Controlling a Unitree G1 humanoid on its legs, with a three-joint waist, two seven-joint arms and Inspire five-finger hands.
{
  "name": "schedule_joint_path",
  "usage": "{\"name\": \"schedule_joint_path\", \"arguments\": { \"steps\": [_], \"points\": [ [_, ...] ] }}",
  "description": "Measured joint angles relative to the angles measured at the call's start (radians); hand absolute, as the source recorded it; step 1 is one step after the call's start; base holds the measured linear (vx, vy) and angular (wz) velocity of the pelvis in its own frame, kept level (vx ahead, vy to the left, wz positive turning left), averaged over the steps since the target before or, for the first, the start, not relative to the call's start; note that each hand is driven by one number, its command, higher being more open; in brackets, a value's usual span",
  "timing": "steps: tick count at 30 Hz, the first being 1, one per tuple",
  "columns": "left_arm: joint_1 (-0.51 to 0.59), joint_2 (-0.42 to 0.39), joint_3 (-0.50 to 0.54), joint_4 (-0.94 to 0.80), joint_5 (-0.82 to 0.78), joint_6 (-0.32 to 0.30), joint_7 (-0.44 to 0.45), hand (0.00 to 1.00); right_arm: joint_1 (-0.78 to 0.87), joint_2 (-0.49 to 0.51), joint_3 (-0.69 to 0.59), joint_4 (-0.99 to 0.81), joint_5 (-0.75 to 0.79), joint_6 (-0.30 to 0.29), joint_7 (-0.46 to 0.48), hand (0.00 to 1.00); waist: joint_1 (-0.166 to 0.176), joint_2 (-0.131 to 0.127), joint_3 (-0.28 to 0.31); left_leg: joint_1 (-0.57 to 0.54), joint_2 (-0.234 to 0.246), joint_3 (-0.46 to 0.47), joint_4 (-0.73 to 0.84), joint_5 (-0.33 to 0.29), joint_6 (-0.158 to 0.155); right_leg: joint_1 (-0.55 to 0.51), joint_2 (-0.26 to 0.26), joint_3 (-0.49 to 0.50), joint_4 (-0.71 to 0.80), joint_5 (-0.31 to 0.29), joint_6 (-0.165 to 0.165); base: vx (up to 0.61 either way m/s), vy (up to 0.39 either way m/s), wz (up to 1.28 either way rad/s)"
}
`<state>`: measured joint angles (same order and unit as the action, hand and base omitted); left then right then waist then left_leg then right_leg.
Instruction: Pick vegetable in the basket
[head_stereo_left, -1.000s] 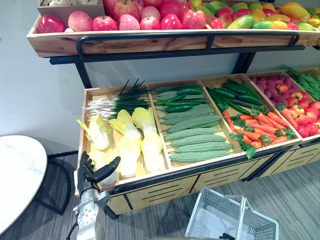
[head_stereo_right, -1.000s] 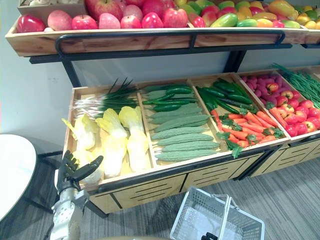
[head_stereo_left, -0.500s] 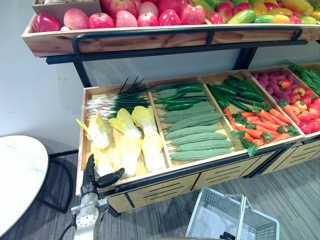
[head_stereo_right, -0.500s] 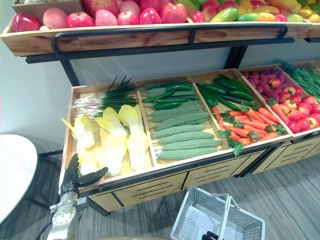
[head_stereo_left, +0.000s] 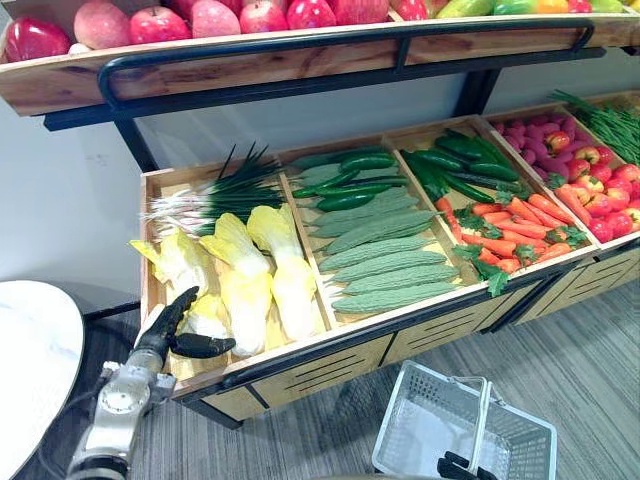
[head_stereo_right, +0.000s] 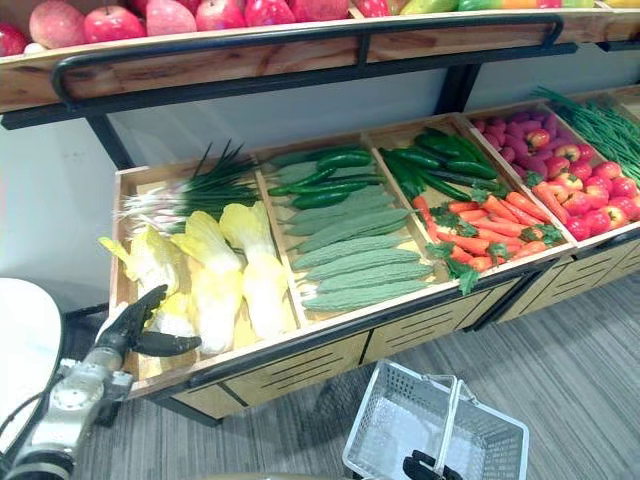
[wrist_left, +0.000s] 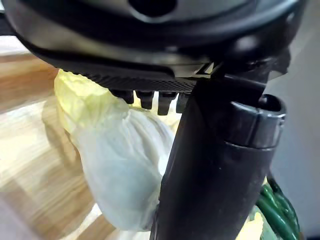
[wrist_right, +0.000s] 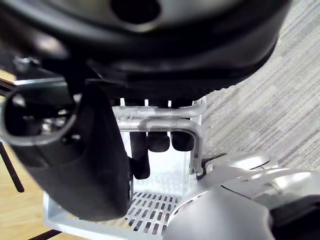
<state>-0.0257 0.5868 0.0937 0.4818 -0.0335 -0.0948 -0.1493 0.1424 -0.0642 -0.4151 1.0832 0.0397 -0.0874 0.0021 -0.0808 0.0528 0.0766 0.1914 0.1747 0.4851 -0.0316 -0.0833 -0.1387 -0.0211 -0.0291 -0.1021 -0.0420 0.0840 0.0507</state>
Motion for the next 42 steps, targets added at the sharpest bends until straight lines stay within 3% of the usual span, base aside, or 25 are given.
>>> {"name": "schedule_joint_path", "arguments": {
  "steps": [1,5,6,12,23,42],
  "points": [
    [-0.045,0.031,-0.058,0.004,-0.002,0.015,-0.012,1.0,0.0,0.002,0.0,-0.002,0.0,0.001,0.003,0.0,0.0,-0.001,0.001,-0.001,0.001,0.0,0.004,0.0,0.0,-0.006,0.0,0.002,0.011,-0.002,-0.002,-0.05,-0.026,-0.03],
    [-0.101,0.01,-0.129,0.002,0.009,0.029,-0.029,1.0,0.0,0.005,0.0,-0.01,0.0,0.007,0.015,0.0,-0.012,0.001,0.002,-0.019,0.002,0.001,0.01,0.0,0.001,-0.025,0.0,0.006,0.023,-0.003,-0.004,-0.07,-0.031,-0.04],
    [-0.109,-0.001,-0.13,0.002,0.019,0.039,-0.038,0.0,0.0,0.006,0.0,-0.013,0.0,0.008,0.021,0.0,-0.018,0.002,0.002,-0.025,0.003,0.001,0.013,0.0,0.001,-0.032,0.0,0.007,0.027,-0.003,-0.004,-0.08,-0.046,-0.03],
    [-0.12,0.013,-0.134,0.005,0.049,0.079,-0.07,0.0,0.005,0.007,-0.031,-0.017,0.0,0.025,0.041,0.0,-0.025,0.005,0.006,-0.024,0.006,0.001,0.017,0.0,0.001,-0.031,0.002,0.009,0.031,-0.004,-0.005,-0.03,-0.02,0.0],
    [-0.192,0.097,-0.227,0.021,0.119,0.08,-0.11,0.0,0.005,0.005,-0.035,0.0,0.0,0.024,0.081,0.0,-0.031,0.004,0.005,-0.012,0.003,0.02,0.017,0.0,0.001,-0.029,0.003,0.026,0.031,-0.004,-0.005,-0.01,-0.009,-0.05],
    [-0.242,0.099,-0.243,0.011,0.079,0.079,-0.058,0.0,0.01,0.01,-0.065,0.019,0.004,0.027,0.084,0.0,-0.028,-0.013,-0.008,0.0,0.006,-0.012,0.02,0.003,0.006,-0.008,-0.004,-0.006,0.052,-0.007,-0.01,-0.04,-0.014,0.04]
  ]
}}
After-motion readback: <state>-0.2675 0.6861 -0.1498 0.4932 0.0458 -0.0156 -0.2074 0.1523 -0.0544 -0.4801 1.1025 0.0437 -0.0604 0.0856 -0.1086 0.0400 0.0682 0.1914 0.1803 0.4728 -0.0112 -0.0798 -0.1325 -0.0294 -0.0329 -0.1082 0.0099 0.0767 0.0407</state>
